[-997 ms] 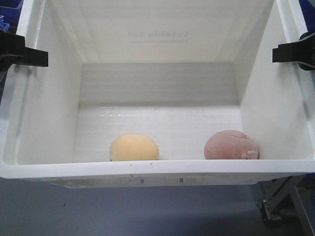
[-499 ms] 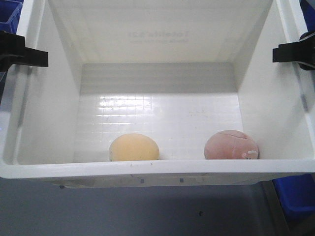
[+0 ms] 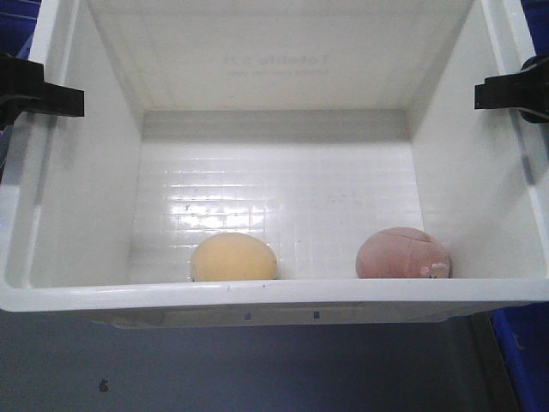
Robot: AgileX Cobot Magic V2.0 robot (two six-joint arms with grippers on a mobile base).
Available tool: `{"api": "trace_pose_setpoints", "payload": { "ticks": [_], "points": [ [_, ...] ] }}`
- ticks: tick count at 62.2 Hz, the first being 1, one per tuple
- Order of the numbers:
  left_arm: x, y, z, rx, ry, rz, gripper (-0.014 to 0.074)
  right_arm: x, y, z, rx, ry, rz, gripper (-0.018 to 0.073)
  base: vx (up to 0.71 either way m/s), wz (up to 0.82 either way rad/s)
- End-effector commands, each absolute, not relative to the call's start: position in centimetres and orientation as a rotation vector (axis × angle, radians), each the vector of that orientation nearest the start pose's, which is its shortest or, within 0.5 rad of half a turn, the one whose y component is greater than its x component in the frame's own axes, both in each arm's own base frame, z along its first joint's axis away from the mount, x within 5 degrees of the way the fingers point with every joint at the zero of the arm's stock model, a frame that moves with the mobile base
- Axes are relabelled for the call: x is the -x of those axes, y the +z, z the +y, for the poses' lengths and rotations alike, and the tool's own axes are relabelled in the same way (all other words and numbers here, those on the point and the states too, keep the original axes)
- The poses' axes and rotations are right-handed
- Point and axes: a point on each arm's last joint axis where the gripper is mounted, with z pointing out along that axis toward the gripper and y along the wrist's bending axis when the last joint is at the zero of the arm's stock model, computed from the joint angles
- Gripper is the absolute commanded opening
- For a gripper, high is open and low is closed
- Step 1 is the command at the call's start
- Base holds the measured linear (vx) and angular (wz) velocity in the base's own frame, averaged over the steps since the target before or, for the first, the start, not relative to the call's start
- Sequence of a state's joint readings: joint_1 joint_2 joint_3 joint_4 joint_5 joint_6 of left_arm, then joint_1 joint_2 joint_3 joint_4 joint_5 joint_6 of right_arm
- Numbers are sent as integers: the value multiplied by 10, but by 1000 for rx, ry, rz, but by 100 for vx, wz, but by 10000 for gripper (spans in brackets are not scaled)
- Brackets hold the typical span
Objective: Place moving items into box and shelve
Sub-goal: 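Hold the white tote by its rims with both grippers while driving to the blue-bin shelf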
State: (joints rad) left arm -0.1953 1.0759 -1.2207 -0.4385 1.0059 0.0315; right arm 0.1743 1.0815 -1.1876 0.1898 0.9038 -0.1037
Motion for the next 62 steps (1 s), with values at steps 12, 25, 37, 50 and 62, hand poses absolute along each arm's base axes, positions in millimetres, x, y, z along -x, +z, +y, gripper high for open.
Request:
{"api": "trace_pose_setpoints", "payload": {
  "ticks": [12, 25, 37, 50, 62],
  "points": [
    [-187, 441, -73, -150, -692, 2112, -6, -204, 433, 49, 230, 276, 2045, -6, 39, 13],
    [-187, 441, -73, -150, -692, 2112, -6, -204, 433, 49, 230, 276, 2045, -6, 36, 14],
    [-188, 441, -73, -150, -692, 2114, -6, -204, 433, 49, 230, 276, 2045, -6, 32, 19],
    [-188, 441, -73, -150, -692, 2114, -6, -204, 433, 49, 230, 276, 2045, -6, 28, 31],
    [-188, 441, -73, -150, -692, 2114, -6, -204, 433, 49, 230, 276, 2045, -6, 22, 46]
  ]
}}
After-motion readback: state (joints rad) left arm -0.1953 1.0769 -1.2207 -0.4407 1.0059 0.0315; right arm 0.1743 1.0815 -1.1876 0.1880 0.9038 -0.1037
